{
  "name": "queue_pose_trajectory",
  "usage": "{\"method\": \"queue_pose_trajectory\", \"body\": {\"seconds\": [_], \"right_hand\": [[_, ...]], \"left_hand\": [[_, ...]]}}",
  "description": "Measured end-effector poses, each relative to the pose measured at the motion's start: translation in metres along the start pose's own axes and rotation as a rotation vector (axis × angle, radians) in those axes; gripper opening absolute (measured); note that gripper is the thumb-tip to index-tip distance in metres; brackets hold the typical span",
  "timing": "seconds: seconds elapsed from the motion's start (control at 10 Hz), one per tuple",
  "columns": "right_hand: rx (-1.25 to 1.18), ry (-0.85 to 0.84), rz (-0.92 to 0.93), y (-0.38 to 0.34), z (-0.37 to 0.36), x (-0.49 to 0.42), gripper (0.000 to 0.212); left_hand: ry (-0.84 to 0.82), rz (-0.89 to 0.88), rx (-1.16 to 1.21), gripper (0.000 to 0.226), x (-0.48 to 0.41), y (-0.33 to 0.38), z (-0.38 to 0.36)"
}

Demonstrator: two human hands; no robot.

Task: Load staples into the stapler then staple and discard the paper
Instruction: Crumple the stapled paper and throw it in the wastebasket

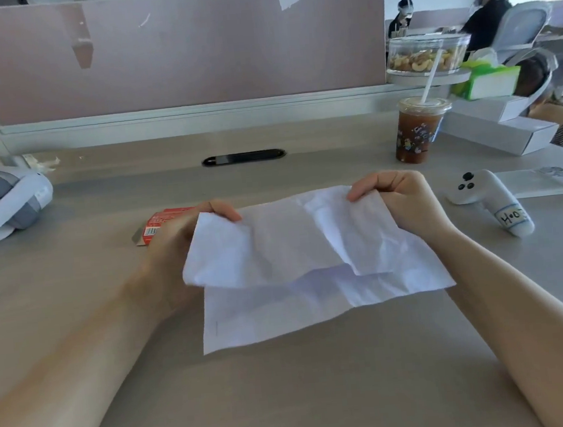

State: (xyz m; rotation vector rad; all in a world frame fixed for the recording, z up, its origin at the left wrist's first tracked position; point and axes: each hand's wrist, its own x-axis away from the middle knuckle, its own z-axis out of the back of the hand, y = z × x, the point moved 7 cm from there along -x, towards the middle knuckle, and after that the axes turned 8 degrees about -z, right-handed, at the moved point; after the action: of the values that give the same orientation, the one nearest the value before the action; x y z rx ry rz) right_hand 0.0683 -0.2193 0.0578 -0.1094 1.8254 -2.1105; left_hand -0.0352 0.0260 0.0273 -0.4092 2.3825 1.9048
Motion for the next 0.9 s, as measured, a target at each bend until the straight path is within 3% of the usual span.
{"method": "queue_pose_trajectory", "body": {"seconds": [0.1, 0.2, 0.3, 0.4, 0.5, 0.6, 0.7, 0.8, 0.9], "right_hand": [[0.117, 0.098, 0.114, -0.006, 0.004, 0.003, 0.061], [0.123, 0.185, 0.187, -0.012, 0.002, 0.013, 0.057], [0.133, 0.265, 0.273, -0.019, 0.001, 0.019, 0.054], [0.175, 0.323, 0.344, -0.023, -0.001, 0.025, 0.051], [0.2, 0.203, 0.333, -0.021, -0.018, 0.027, 0.047], [0.048, -0.082, 0.186, -0.017, -0.042, 0.029, 0.036], [-0.068, -0.354, -0.017, -0.014, -0.066, 0.039, 0.058], [-0.174, -0.419, -0.172, -0.012, -0.068, 0.051, 0.056], [-0.196, -0.35, -0.131, -0.014, -0.05, 0.058, 0.031]], "left_hand": [[-0.034, 0.098, 0.237, 0.035, 0.0, -0.004, -0.005], [-0.01, 0.104, 0.217, 0.057, 0.002, -0.004, -0.014], [0.0, 0.1, 0.124, 0.03, 0.007, -0.007, -0.028], [-0.033, 0.061, 0.003, 0.029, 0.007, -0.011, -0.036], [-0.006, -0.083, -0.15, 0.039, 0.002, -0.003, -0.038], [0.048, -0.274, -0.393, 0.045, 0.003, 0.015, -0.04], [0.07, -0.416, -0.541, 0.029, 0.01, 0.029, -0.052], [-0.066, -0.532, -0.658, 0.02, 0.026, 0.032, -0.09], [-0.069, -0.615, -0.648, 0.039, 0.022, 0.029, -0.114]]}}
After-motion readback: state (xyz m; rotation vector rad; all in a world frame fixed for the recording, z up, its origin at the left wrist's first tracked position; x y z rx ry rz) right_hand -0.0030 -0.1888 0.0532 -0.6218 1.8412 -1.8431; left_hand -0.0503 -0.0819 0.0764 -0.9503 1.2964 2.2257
